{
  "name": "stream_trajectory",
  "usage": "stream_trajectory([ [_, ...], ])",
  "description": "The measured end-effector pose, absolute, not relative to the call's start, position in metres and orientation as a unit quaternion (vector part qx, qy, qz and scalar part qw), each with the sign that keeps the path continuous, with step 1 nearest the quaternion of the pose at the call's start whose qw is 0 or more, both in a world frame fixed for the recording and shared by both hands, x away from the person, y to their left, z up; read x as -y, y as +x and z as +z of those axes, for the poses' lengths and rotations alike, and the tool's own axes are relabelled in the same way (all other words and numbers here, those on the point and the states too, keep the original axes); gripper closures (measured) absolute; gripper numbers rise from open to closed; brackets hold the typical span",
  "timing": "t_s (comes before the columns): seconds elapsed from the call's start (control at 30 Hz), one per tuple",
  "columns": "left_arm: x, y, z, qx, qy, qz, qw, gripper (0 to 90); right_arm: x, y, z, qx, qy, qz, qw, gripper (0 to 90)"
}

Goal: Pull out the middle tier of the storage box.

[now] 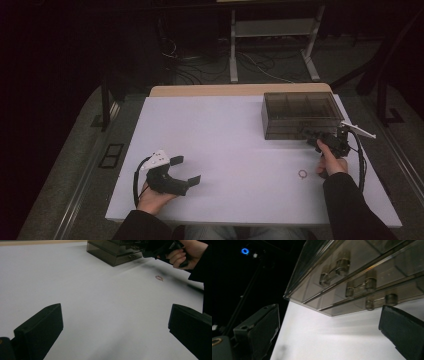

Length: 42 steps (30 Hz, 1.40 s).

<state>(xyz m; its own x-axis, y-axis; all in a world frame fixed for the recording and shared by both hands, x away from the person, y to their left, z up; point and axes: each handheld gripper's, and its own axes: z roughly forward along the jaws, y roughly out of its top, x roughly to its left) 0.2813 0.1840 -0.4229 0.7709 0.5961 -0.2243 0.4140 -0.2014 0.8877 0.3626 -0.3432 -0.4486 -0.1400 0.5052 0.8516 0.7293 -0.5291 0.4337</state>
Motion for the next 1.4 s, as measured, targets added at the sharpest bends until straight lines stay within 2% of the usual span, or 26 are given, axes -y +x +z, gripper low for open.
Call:
stream_trajectory([
  [0.43, -0.1814, 0.2823, -0.4238, -0.323, 0.777, 0.080, 0.535, 0.0, 0.3415, 0.3633, -0.4497, 0.480, -0.659, -0.571, 0.092, 2.8],
  [0.47, -0.1813, 0.2824, -0.4238, -0.322, 0.777, 0.080, 0.535, 0.0, 0.3407, 0.3637, -0.4500, 0.481, -0.659, -0.571, 0.091, 4.6],
  [0.5, -0.1812, 0.2824, -0.4238, -0.321, 0.777, 0.080, 0.535, 0.0, 0.3406, 0.3638, -0.4508, 0.483, -0.657, -0.572, 0.086, 13.3],
  [0.53, -0.1813, 0.2825, -0.4238, -0.321, 0.777, 0.080, 0.535, 0.0, 0.3405, 0.3627, -0.4496, 0.479, -0.661, -0.571, 0.090, 17.1],
  [0.63, -0.1818, 0.2828, -0.4237, -0.320, 0.777, 0.079, 0.536, 0.0, 0.3395, 0.3621, -0.4477, 0.479, -0.660, -0.572, 0.085, 17.2],
  [0.7, -0.1819, 0.2831, -0.4238, -0.319, 0.778, 0.079, 0.536, 0.0, 0.3398, 0.3611, -0.4462, 0.478, -0.662, -0.571, 0.083, 22.7],
  [0.8, -0.1814, 0.2831, -0.4237, -0.317, 0.779, 0.078, 0.535, 0.0, 0.3409, 0.3615, -0.4467, 0.476, -0.666, -0.568, 0.080, 24.1],
  [0.87, -0.1812, 0.2833, -0.4238, -0.315, 0.779, 0.078, 0.536, 0.0, 0.3414, 0.3616, -0.4473, 0.476, -0.671, -0.563, 0.080, 29.1],
  [1.4, -0.1799, 0.2837, -0.4244, -0.315, 0.781, 0.075, 0.534, 0.0, 0.3473, 0.3634, -0.4510, 0.466, -0.690, -0.549, 0.069, 47.7],
])
